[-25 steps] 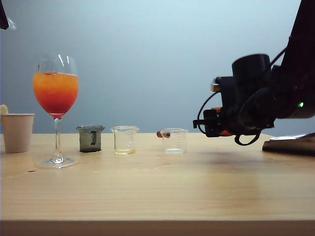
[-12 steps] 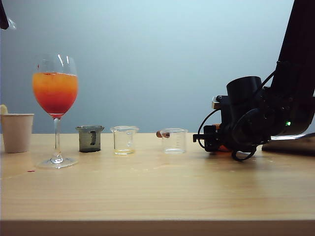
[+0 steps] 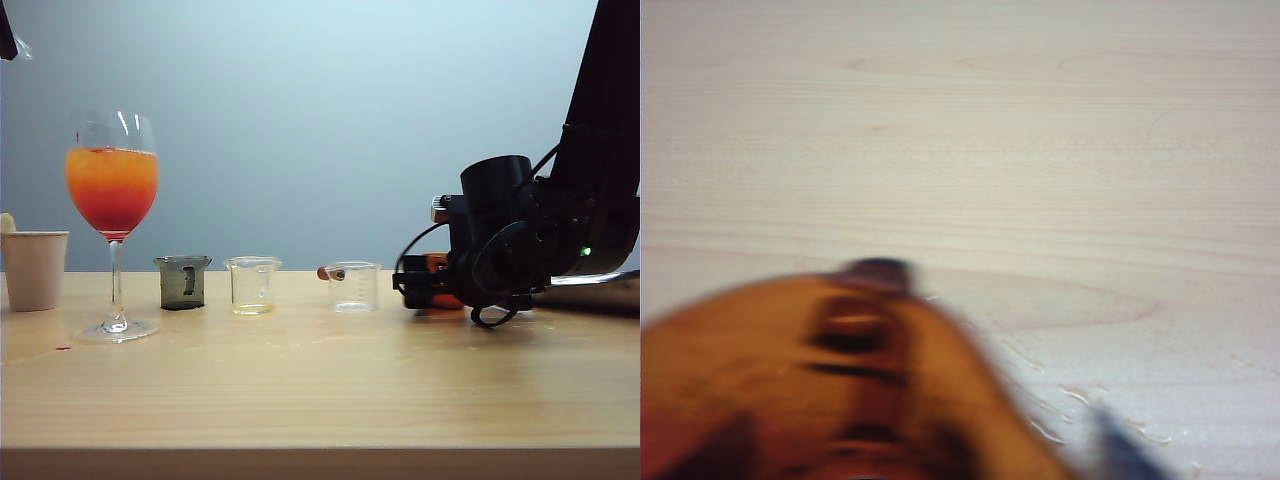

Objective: Pick up the fourth measuring cup from the left, pour the grenadine inside into the goblet, and finally put the measuring cup back in its original place.

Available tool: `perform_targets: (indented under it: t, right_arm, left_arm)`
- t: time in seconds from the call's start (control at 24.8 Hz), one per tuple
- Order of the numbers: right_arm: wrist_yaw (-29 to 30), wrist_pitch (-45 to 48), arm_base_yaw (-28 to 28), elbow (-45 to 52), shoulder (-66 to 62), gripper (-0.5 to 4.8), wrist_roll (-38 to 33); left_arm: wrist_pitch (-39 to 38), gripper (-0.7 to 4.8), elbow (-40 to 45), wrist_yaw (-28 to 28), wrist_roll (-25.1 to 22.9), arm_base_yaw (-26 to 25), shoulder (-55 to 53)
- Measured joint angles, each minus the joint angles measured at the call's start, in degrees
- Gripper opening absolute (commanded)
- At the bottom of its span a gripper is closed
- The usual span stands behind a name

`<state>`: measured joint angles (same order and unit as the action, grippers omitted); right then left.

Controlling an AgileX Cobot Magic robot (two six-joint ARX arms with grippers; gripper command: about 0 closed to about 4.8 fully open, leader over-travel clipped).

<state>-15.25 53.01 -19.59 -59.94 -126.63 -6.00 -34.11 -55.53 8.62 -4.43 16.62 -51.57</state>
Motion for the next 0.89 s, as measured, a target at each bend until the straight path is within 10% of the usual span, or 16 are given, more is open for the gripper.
perform_targets:
  t: [0.89]
  right_arm:
    - [3.5,4.0,-1.6,10.6,5.4,4.79,-2.8]
  left_arm:
    - [0.0,-0.05,0.0,0.0,0.0,0.0,0.0]
